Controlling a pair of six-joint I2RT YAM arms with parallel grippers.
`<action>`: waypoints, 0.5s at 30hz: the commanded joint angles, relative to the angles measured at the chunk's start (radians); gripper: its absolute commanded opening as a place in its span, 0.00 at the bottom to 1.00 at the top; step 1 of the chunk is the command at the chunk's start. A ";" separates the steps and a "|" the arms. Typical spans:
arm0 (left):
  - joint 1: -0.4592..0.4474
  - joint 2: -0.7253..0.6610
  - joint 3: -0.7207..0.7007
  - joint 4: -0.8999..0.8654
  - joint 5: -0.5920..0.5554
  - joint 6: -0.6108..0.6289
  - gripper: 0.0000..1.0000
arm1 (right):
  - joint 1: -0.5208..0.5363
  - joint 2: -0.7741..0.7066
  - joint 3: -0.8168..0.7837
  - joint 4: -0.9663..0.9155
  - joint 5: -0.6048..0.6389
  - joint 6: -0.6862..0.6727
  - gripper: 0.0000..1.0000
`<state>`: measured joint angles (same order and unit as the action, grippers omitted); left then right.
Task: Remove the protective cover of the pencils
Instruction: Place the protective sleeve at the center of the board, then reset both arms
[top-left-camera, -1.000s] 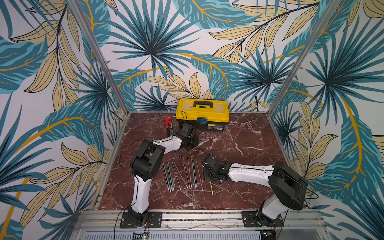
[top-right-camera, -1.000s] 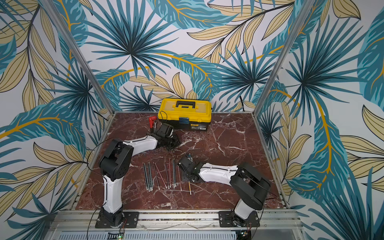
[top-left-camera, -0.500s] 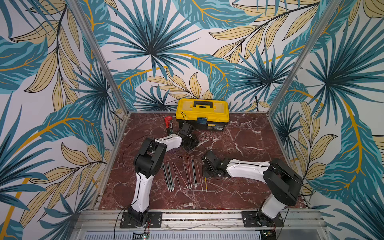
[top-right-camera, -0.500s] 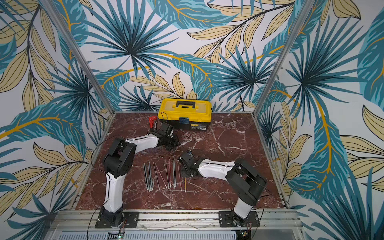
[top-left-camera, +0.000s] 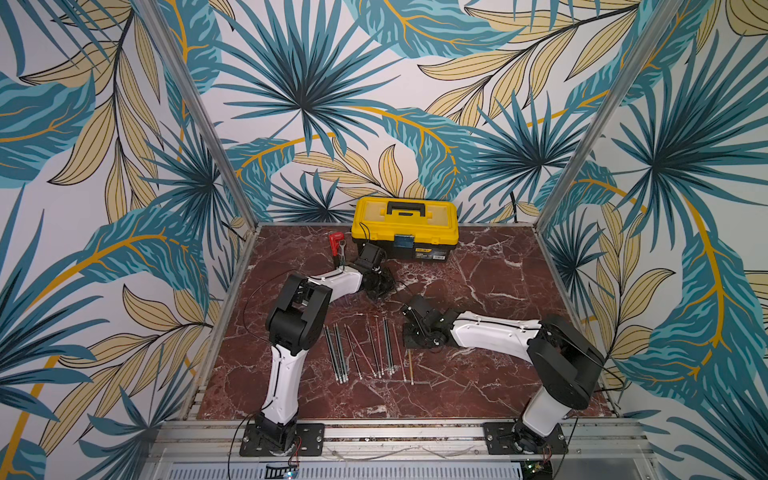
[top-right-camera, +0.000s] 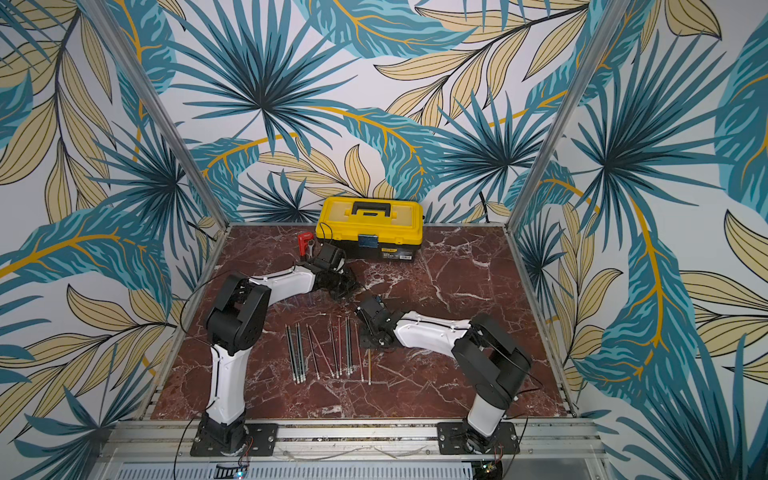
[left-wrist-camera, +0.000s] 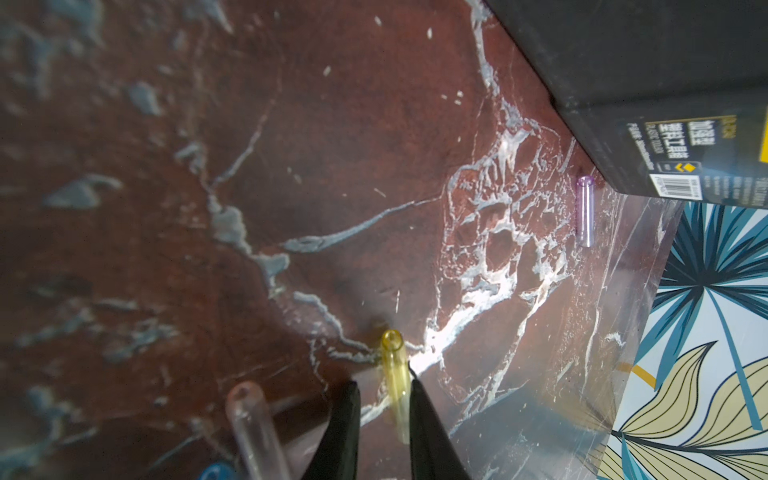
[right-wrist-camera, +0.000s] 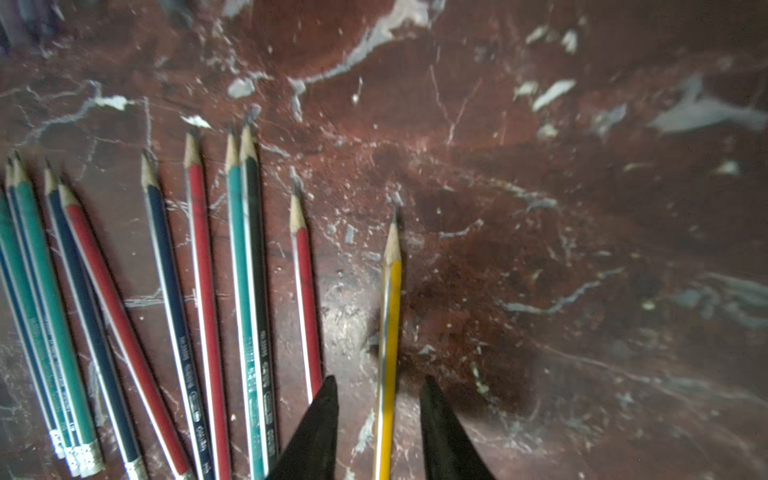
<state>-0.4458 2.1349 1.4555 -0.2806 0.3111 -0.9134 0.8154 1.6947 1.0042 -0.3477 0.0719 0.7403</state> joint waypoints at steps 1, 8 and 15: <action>0.006 0.019 0.016 -0.060 -0.017 0.003 0.23 | -0.020 -0.063 0.043 -0.089 0.047 -0.019 0.37; 0.006 -0.012 0.039 -0.074 -0.014 0.036 0.23 | -0.072 -0.190 0.072 -0.178 0.101 -0.021 0.48; 0.005 -0.231 0.007 -0.081 -0.060 0.108 0.37 | -0.180 -0.443 0.025 -0.220 0.304 0.006 0.72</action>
<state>-0.4450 2.0579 1.4609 -0.3565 0.2886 -0.8547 0.6636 1.3304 1.0534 -0.5060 0.2287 0.7345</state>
